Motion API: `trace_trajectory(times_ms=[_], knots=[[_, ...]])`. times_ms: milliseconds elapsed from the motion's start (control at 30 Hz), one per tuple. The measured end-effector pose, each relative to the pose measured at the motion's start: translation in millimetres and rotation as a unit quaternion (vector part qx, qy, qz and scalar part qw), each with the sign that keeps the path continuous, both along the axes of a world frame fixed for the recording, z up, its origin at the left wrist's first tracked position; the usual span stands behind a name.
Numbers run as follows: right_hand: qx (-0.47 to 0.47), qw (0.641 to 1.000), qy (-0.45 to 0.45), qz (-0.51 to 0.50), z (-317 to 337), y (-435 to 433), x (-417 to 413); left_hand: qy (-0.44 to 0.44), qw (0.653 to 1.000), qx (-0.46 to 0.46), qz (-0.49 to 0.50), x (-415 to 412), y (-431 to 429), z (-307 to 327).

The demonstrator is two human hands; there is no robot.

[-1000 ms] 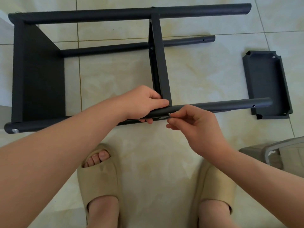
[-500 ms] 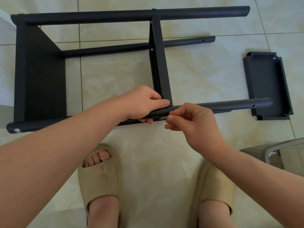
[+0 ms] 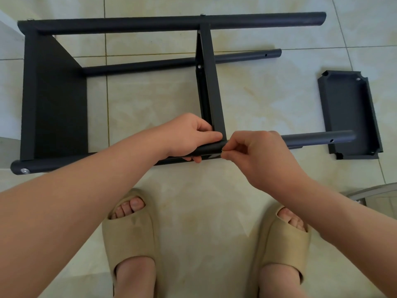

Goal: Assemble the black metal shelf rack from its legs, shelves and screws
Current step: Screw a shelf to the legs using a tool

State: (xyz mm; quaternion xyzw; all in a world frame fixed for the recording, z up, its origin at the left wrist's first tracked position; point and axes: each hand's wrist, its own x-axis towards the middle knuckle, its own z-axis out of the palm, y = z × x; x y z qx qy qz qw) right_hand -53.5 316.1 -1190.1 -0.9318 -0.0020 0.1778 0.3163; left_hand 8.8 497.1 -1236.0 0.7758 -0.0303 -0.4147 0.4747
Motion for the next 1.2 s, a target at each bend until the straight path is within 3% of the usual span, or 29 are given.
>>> trace_trajectory(times_ms=[300, 500, 733, 833, 1033, 1200], knots=[[-0.077, 0.996, -0.028, 0.019, -4.3, 4.8, 2.8, 0.007, 1.0, -0.021, 0.015, 0.9, -0.9, -0.2], [-0.03, 0.999, -0.025, 0.022, -6.4, -1.4, 5.2, 0.012, 0.999, -0.017, 0.03, -0.4, -2.0, 1.2], [-0.066, 0.997, -0.04, 0.003, -8.8, -7.5, 6.1, -0.003, 0.999, 0.016, 0.037, -1.5, -4.1, 7.7], [-0.052, 0.995, -0.066, 0.052, -5.6, -11.8, -3.8, -0.086, 0.992, 0.085, 0.038, -8.5, -8.7, 10.7], [-0.129, 0.982, -0.109, 0.083, 2.6, -47.1, -36.7, -0.321, 0.927, 0.178, 0.077, -23.5, -23.2, 33.0], [-0.199, 0.974, -0.087, 0.062, 14.2, -97.2, -71.4, -0.444, 0.882, 0.147, -0.049, -35.0, -61.8, 66.3]])
